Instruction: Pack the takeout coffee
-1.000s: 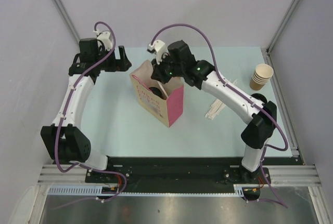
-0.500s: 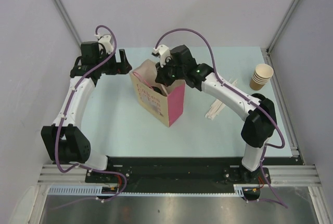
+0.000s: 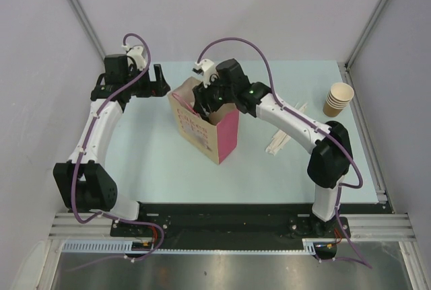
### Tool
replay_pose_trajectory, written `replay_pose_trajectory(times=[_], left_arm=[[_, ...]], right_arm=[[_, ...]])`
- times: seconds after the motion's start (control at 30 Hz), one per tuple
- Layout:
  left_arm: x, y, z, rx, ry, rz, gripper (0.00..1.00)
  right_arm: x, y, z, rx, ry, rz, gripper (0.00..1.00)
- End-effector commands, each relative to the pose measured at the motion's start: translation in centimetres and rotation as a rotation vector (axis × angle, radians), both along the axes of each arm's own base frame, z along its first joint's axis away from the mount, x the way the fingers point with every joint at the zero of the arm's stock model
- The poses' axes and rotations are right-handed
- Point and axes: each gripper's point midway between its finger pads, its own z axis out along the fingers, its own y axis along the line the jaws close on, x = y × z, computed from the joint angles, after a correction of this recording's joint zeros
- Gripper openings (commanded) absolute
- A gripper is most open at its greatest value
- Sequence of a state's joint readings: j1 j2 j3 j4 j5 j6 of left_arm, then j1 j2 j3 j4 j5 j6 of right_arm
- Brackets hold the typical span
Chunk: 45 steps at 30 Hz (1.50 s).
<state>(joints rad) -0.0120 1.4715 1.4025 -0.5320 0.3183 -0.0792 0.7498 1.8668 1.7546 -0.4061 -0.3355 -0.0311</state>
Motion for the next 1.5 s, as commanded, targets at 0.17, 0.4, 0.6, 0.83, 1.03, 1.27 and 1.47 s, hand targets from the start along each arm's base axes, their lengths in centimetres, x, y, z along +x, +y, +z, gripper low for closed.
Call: replay_pose_trajectory(times=[0.17,0.4,0.6,0.83,1.03,1.27,1.47], left_arm=[[0.2,0.3,3.1,0.004,-0.067,-0.002,1.0],[0.6,1.5,5.0,0.015,-0.052,0.007,0.99],[0.9,1.4,7.3,0.031,-0.065,-0.038,1.0],[-0.4,2.3,7.0,0.053,-0.005,-0.083,0.99],[-3.5,1.9,3.0,0.005,0.123,-0.175,1.0],[-8.0,3.1,-4.1,0.112,0.259,-0.212,0.99],[-12.2,4.2,-8.9,0.204,0.336,-0.225,0.99]], right_arm=[[0.1,1.7,10.0,0.164,-0.173,0.026,0.79],[0.0,0.1,18.2,0.253,-0.343,-0.008,1.0],[0.7,-5.8,23.2,0.267,-0.449,-0.15,1.0],[2.4,-17.4,21.7,0.204,-0.384,-0.405,1.0],[1.6,-27.1,14.0,0.07,-0.226,-0.58,1.0],[-3.0,-32.2,4.7,-0.055,-0.045,-0.639,1.0],[-6.5,-32.3,0.7,-0.076,0.026,-0.608,1.0]])
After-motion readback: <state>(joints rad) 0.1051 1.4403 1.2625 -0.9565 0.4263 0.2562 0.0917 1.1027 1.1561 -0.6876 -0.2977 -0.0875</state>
